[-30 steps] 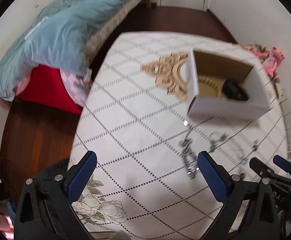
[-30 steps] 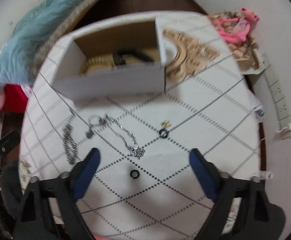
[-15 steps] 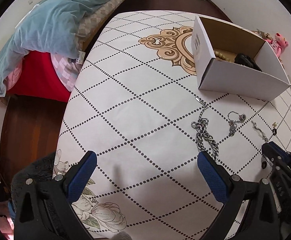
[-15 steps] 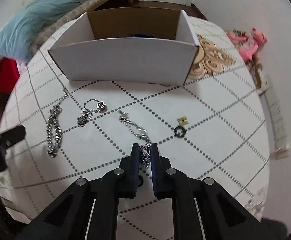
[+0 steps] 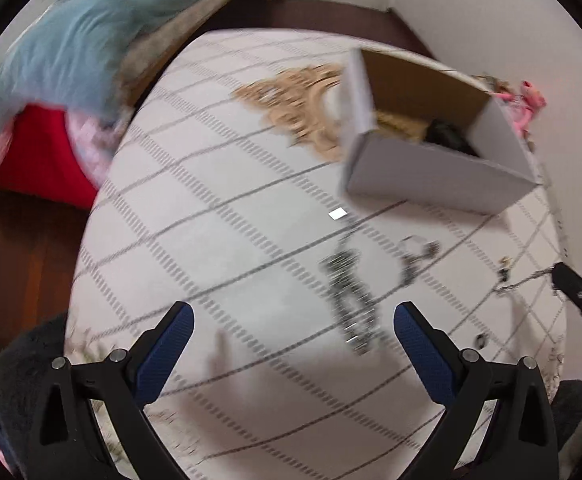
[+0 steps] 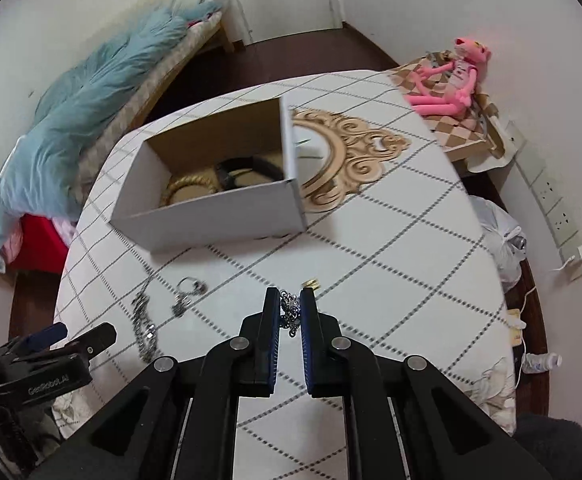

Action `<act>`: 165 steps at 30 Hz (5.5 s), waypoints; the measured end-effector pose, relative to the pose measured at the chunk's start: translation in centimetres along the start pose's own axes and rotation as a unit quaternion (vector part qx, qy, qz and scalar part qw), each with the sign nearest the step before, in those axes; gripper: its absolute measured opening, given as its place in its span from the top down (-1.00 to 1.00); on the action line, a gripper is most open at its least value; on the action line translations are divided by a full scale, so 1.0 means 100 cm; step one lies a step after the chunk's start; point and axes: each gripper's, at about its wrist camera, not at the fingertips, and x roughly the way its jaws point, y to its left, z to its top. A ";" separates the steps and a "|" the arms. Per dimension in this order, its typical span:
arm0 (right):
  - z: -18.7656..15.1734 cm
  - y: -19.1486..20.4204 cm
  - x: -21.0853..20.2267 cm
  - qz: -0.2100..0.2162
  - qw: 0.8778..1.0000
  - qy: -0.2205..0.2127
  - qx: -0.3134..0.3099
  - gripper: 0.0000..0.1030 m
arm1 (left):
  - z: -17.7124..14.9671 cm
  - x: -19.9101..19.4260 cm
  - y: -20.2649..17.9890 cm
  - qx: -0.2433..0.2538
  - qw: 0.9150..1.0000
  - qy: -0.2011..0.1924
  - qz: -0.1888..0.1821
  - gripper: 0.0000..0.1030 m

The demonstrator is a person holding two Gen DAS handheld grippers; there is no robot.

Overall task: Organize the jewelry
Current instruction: 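Grasp a silver chain with the right tool while the left tool grasps a silver necklace, then lower both chains into the box and open both tools, then grasp a small black ring with the right tool while the left tool grasps the thick silver chain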

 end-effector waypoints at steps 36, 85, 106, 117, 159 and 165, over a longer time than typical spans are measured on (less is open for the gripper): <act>0.020 -0.042 -0.026 0.024 0.997 -0.025 0.063 0.84 | 0.040 -0.027 -0.073 0.109 0.986 -0.060 -0.109 0.86; 0.148 0.043 0.069 -0.065 0.990 0.087 -0.087 -0.84 | 0.159 -0.001 -0.009 0.028 0.998 -0.035 0.044 -0.96; 0.102 0.036 -0.009 -0.086 0.993 0.030 -0.075 -0.91 | 0.103 -0.065 -0.025 0.025 0.997 -0.075 0.026 -0.96; 0.083 0.046 -0.096 -0.099 0.990 -0.059 -0.084 -0.91 | 0.074 -0.128 -0.027 0.026 0.991 -0.127 0.019 -0.96; -0.054 0.014 0.019 -0.044 0.999 0.030 -0.007 0.75 | -0.007 0.016 0.009 -0.023 0.999 0.031 0.014 -0.94; -0.050 0.004 0.022 -0.047 0.998 0.031 0.003 0.75 | 0.007 0.030 -0.018 0.028 0.999 0.029 -0.011 -0.16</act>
